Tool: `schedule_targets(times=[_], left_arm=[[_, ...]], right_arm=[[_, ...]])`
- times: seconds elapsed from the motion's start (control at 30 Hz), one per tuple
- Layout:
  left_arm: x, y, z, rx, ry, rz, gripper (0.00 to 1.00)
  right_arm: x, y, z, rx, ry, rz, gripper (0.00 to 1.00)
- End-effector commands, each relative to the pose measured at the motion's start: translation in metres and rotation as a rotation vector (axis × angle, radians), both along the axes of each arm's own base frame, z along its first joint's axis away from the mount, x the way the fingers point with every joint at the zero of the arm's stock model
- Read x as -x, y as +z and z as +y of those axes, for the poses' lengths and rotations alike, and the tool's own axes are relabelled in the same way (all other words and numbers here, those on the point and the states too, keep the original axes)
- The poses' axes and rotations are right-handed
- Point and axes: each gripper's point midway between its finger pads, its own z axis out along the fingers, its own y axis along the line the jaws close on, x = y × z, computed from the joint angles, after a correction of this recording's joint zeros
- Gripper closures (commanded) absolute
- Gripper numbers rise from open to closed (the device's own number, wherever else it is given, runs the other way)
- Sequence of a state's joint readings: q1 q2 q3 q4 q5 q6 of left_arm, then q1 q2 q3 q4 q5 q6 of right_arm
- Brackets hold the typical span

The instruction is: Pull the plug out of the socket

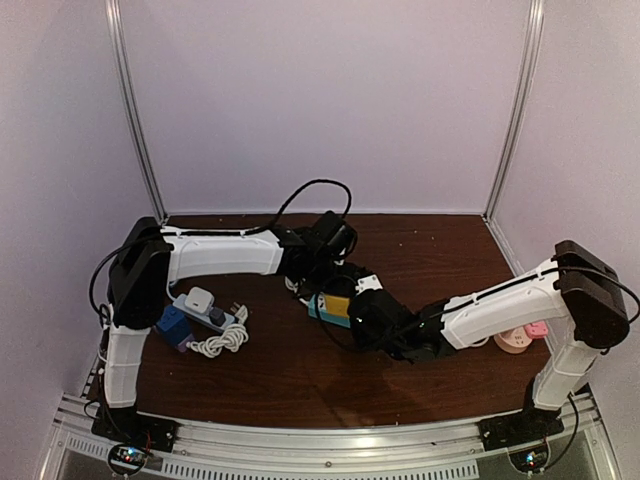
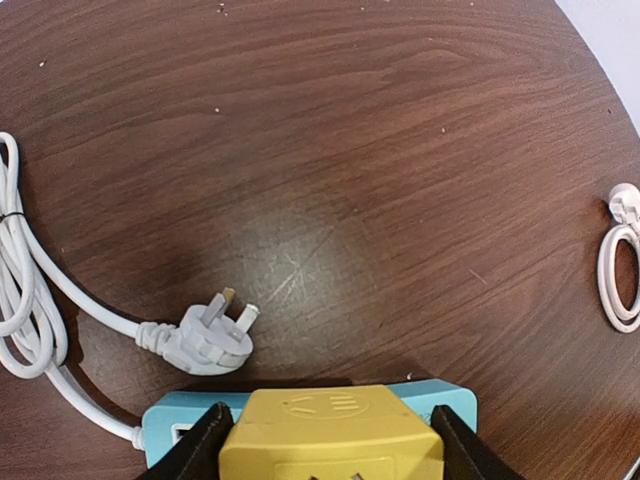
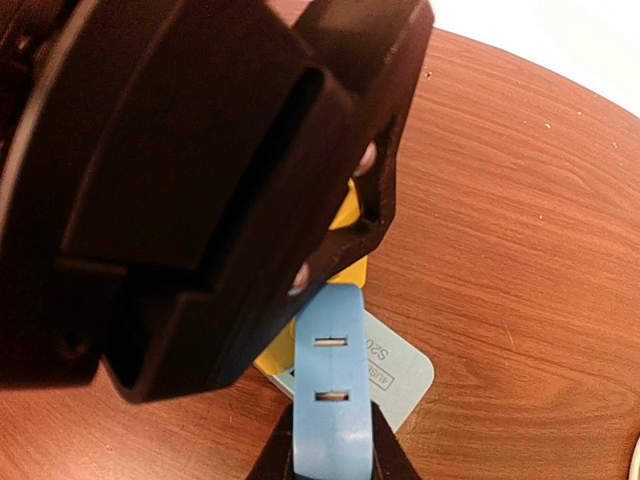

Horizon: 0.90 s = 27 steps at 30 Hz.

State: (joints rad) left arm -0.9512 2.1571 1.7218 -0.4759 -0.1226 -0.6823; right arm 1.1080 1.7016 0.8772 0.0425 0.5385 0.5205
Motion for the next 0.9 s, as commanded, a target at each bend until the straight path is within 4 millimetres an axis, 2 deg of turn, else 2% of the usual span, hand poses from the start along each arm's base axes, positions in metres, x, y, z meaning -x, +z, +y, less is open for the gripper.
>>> schedule_targets(times=[0.0, 0.2, 0.53, 0.73, 0.87], left_arm=[[-0.003, -0.031, 0.032, -0.143, 0.049, 0.006, 0.67], [-0.008, -0.033, 0.045, -0.205, 0.083, -0.023, 0.70], [-0.005, -0.044, 0.060, -0.268, 0.108, -0.019, 0.74], [-0.004, -0.042, 0.055, -0.246, 0.097, -0.010, 0.74], [-0.003, -0.034, 0.045, -0.208, 0.064, -0.006, 0.69]], right_arm=[[-0.014, 0.021, -0.021, -0.001, -0.159, -0.085, 1.00], [-0.012, 0.024, -0.037, -0.015, -0.214, -0.093, 1.00], [-0.007, 0.040, -0.046, -0.113, -0.209, -0.131, 1.00], [-0.005, 0.041, -0.041, -0.100, -0.163, -0.121, 1.00], [-0.007, 0.044, -0.051, -0.121, -0.177, -0.089, 1.00]])
